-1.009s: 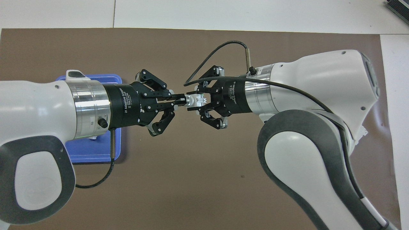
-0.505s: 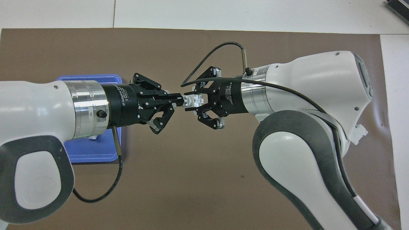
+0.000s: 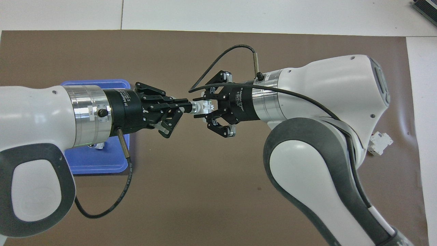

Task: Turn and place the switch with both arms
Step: 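Open the right gripper and withdraw while the left gripper carries the switch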

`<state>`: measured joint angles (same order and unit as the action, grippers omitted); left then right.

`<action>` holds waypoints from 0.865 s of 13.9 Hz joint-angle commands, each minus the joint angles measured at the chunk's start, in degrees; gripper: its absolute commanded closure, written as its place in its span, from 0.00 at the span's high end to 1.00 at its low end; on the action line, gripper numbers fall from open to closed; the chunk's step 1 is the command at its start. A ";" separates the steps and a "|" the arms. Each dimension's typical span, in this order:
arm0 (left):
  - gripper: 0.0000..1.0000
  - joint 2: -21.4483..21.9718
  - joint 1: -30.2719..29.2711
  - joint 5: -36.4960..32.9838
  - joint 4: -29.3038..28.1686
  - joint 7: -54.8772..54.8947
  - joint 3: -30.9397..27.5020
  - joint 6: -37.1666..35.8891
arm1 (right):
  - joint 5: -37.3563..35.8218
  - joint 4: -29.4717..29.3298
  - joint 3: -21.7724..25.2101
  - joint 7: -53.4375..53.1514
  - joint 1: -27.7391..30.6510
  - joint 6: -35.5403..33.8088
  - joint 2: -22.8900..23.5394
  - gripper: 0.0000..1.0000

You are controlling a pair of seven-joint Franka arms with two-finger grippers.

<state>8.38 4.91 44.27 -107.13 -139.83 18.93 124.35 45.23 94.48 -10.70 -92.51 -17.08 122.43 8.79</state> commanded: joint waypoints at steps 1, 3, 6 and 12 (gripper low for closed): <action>0.00 1.47 -3.33 -4.36 -3.35 0.34 -0.74 3.61 | -0.41 0.97 0.59 0.84 1.52 -2.64 -2.46 0.00; 0.00 1.47 -3.33 -4.36 -3.61 0.34 -0.74 3.88 | -0.67 0.88 0.59 1.10 1.52 -3.16 -2.55 0.89; 0.00 1.47 -3.33 -5.85 -3.70 0.34 -0.74 3.88 | -4.98 0.71 0.59 2.68 1.52 -4.13 -2.90 1.00; 0.00 6.20 -5.16 -15.00 -12.64 9.09 -0.74 3.79 | -18.48 1.75 1.03 22.41 2.57 -8.00 -6.41 1.00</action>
<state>10.10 1.51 30.78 -113.71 -135.97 18.09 126.78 31.80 94.34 -9.70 -78.43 -15.33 115.26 4.15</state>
